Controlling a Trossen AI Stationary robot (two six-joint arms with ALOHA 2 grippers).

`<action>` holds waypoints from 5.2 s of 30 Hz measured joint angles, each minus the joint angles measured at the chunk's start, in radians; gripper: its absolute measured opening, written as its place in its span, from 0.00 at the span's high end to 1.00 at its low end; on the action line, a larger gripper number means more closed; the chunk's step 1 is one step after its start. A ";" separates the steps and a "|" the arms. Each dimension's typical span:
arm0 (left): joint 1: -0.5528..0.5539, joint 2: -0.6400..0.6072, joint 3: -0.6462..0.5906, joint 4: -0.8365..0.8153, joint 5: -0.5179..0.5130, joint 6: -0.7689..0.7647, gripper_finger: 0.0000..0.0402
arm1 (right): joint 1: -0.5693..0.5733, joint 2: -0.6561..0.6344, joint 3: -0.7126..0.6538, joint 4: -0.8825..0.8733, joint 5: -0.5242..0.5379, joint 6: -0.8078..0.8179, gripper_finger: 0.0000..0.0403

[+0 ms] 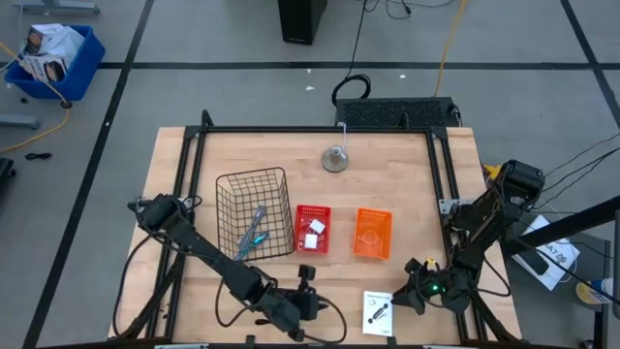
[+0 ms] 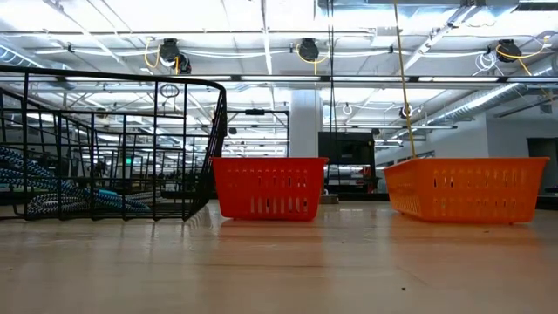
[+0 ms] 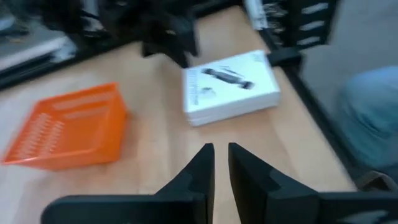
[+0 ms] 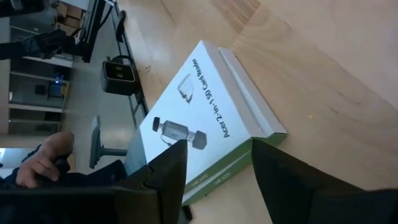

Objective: Pick and place items into bin
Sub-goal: Put the white card reader box into the orange basket

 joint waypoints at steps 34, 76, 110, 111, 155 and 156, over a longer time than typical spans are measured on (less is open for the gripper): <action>0.132 0.274 0.141 0.193 0.343 0.018 0.99 | 0.017 0.000 0.001 0.011 -0.008 0.102 0.57; 0.211 0.381 0.319 0.074 0.448 -0.057 0.99 | -0.053 0.001 0.002 -0.015 -0.111 0.153 0.57; 0.208 0.472 0.330 0.200 0.497 -0.115 1.00 | -0.065 0.001 0.002 0.075 -0.108 0.048 0.57; 0.208 0.475 0.329 0.200 0.496 -0.114 0.99 | -0.067 0.001 0.002 0.073 -0.108 0.048 0.57; 0.212 0.450 0.332 0.321 0.613 -0.429 0.99 | -0.090 0.001 0.001 0.192 -0.137 -0.087 0.57; 0.212 0.447 0.332 0.323 0.612 -0.428 0.99 | -0.090 0.001 0.001 0.191 -0.136 -0.087 0.57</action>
